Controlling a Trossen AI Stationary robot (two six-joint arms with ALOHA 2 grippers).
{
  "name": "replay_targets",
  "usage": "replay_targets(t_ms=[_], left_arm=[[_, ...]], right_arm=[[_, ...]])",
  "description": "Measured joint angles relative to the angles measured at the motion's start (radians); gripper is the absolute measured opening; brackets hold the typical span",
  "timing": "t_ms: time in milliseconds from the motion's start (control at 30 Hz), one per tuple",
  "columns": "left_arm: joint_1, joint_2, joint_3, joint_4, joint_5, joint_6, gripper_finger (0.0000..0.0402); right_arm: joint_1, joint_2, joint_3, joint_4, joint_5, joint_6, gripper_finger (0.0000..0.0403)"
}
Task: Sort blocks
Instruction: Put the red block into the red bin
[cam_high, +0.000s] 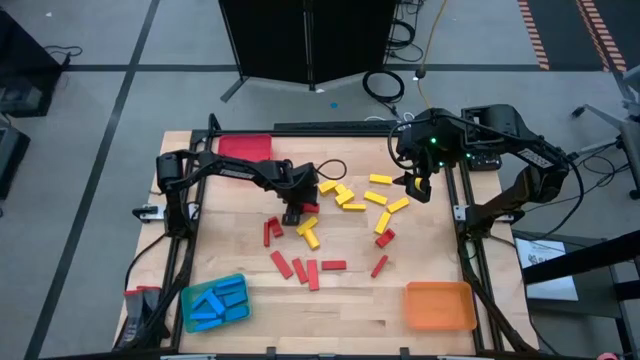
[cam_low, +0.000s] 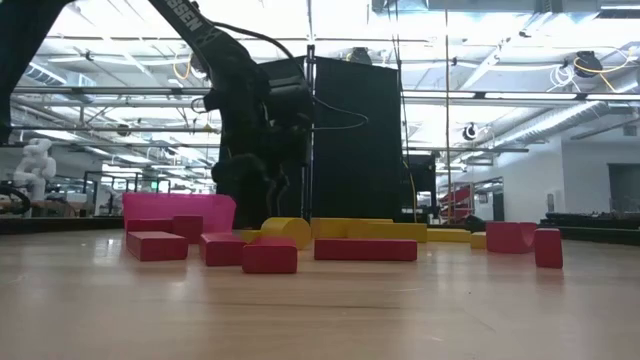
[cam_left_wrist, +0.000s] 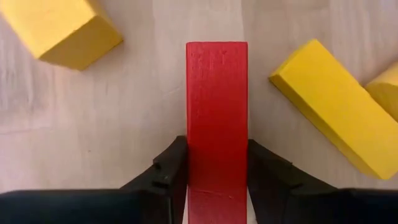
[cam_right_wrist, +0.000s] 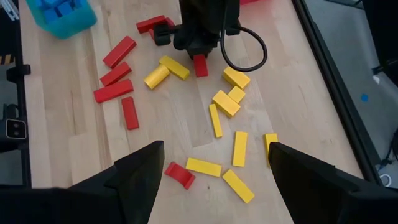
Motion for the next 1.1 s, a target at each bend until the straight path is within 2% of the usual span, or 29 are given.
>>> replay_targets(t_ms=[233, 300, 400, 533, 600, 800, 933, 1100], left_arm=[[-0.003, -0.023, 0.035, -0.020, -0.056, -0.112, 0.0128], [0.000, -0.051, 0.038, -0.031, -0.106, -0.116, 0.0128], [0.007, -0.127, 0.057, -0.035, -0.186, -0.142, 0.0128], [0.027, -0.251, 0.058, -0.059, -0.215, -0.190, 0.0128], [0.051, -0.323, 0.058, -0.058, -0.267, -0.228, 0.0128], [0.197, -0.493, 0.060, -0.178, -0.524, -0.373, 0.0128], [0.352, -0.541, 0.048, -0.205, -0.540, -0.539, 0.0128], [0.482, -0.516, 0.011, -0.205, -0.527, -0.583, 0.0128]], right_arm=[[0.000, 0.000, 0.000, 0.000, 0.005, -0.002, 0.0286], [0.000, 0.000, 0.000, -0.001, 0.005, -0.002, 0.0286], [0.000, 0.000, 0.000, -0.002, 0.005, -0.003, 0.0286], [0.000, 0.000, 0.000, -0.006, 0.005, -0.003, 0.0286], [0.000, 0.000, 0.000, -0.006, 0.005, -0.003, 0.0286], [0.000, 0.000, 0.000, -0.006, 0.005, -0.011, 0.0286], [0.000, 0.000, 0.000, -0.006, 0.005, -0.011, 0.0286], [0.000, 0.000, 0.000, -0.006, 0.005, -0.011, 0.0286]])
